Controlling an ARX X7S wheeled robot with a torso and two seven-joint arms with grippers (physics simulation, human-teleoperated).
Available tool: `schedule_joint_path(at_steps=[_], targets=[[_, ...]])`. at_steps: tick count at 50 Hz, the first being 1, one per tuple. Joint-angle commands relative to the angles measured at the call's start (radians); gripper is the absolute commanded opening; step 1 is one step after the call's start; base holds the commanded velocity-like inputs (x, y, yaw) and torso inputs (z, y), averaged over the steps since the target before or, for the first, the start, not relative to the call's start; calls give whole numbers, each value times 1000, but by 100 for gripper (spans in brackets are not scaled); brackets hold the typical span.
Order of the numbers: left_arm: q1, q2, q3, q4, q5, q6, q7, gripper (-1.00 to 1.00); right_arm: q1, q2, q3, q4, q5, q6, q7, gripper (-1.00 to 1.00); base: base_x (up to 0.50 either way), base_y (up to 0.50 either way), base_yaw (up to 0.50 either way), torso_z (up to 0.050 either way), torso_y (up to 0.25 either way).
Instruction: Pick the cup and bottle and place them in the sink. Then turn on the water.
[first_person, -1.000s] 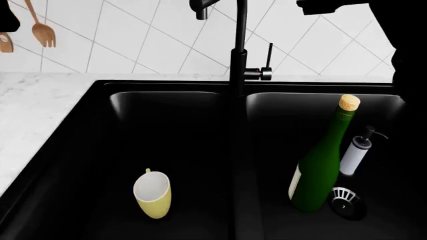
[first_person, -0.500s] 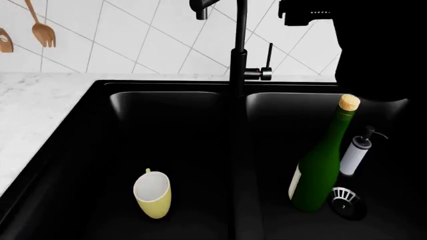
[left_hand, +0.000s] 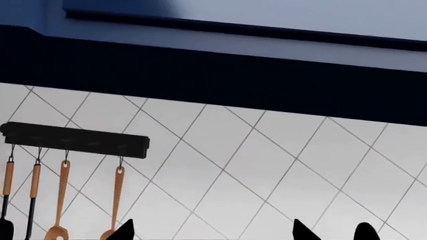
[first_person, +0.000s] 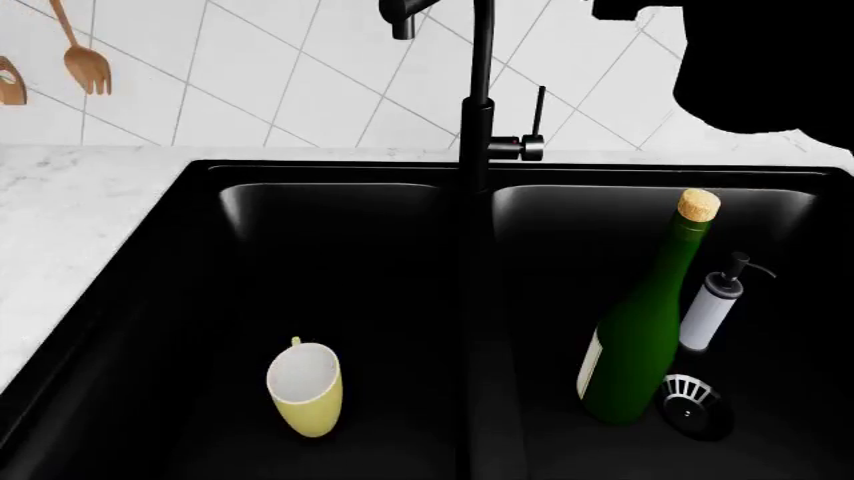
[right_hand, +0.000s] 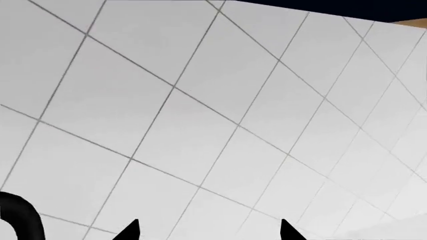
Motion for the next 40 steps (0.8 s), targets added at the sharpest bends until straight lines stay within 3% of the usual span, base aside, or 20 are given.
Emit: schedule_joint_path(at_steps=[1,20,40], targets=[[20,-5,-9,4,7,8,4,100,69,-79,-31,233,-69,-2,-113,100,0,0,0,0,0],[82,-32,-50,24,13,37,16,100,78,-206,-99,459,-144,-20,-265,100,0,0,0,0,0],[79,-27,-48,18,18,35,14,100,72,-237,-119,561,-187,-50,-294,100,0,0,0,0,0]])
